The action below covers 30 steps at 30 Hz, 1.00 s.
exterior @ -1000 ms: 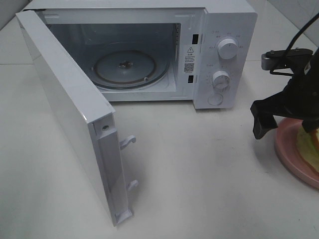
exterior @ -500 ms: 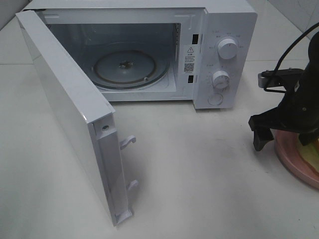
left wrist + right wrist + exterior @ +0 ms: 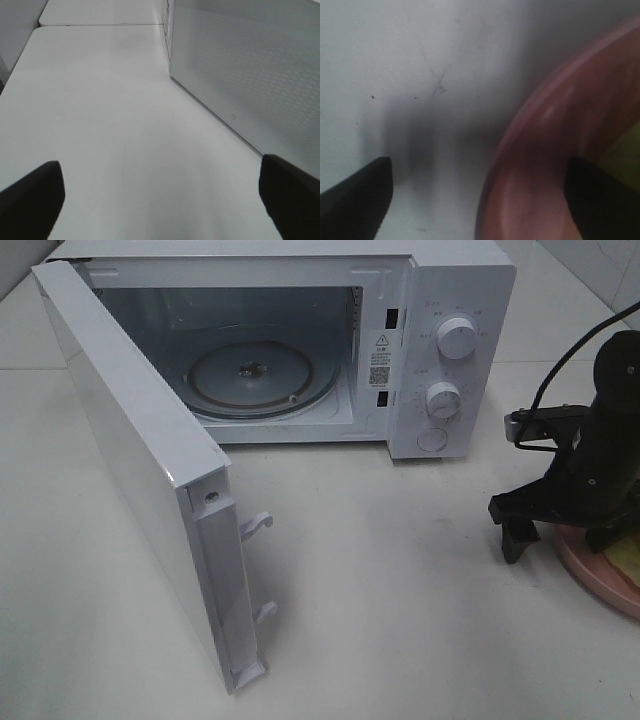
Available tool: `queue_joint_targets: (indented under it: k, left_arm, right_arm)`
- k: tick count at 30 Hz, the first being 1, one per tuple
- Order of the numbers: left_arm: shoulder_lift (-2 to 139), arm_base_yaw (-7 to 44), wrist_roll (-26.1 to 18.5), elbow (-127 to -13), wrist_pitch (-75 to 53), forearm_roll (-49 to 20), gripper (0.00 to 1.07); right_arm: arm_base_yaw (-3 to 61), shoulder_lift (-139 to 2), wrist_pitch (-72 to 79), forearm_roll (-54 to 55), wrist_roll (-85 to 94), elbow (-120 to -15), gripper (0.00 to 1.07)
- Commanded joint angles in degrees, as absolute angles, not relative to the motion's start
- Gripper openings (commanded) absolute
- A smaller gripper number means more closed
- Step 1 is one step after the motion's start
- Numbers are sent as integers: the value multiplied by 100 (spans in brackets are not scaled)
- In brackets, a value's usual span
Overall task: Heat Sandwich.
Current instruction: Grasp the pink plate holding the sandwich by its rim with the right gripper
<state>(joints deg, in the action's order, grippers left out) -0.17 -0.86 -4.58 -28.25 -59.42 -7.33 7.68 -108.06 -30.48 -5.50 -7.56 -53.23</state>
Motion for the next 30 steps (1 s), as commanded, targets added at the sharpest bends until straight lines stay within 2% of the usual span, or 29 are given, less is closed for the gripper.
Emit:
queue_joint_targets:
  k: [1,2,3,6,7,8,11,30]
  left_arm:
    - [-178,-80,-435,-2813,-5890,-773,103]
    - [-178,-80,-435,-2813,-5890,-773,103]
    - [-178,-80,-435,-2813,-5890,-773,103]
    - [-178,-80,-435,-2813,-5890,-773,103]
    - [-178,-80,-435,-2813,-5890,-773,103]
    - [-178,-80,-435,-2813,-5890,-773,103]
    - [-178,-80,-435,-2813,-5890,-773,103]
    - [-178,-80,-435,-2813,-5890,-773,103]
  right_arm:
    - [733,-10823,-3031,-613,-768,-5351,79]
    - [733,-10823,-3071,-693,-773,-5351,70]
    - [733,-10823,-3071,-693,-773,-5351,70]
    - [733,-10823,-3083,-859,-888,-5351,49]
    - [733,-10823,-3088,-1014,-1003,-5351,29]
    - [733,-10823,-3088,-1014,-1003,-5351,29]
    - [733,-10823,-3077,-1089,-991,-5351,0]
    - [756,-10623,-3529,-1725,-1318,-5351,0]
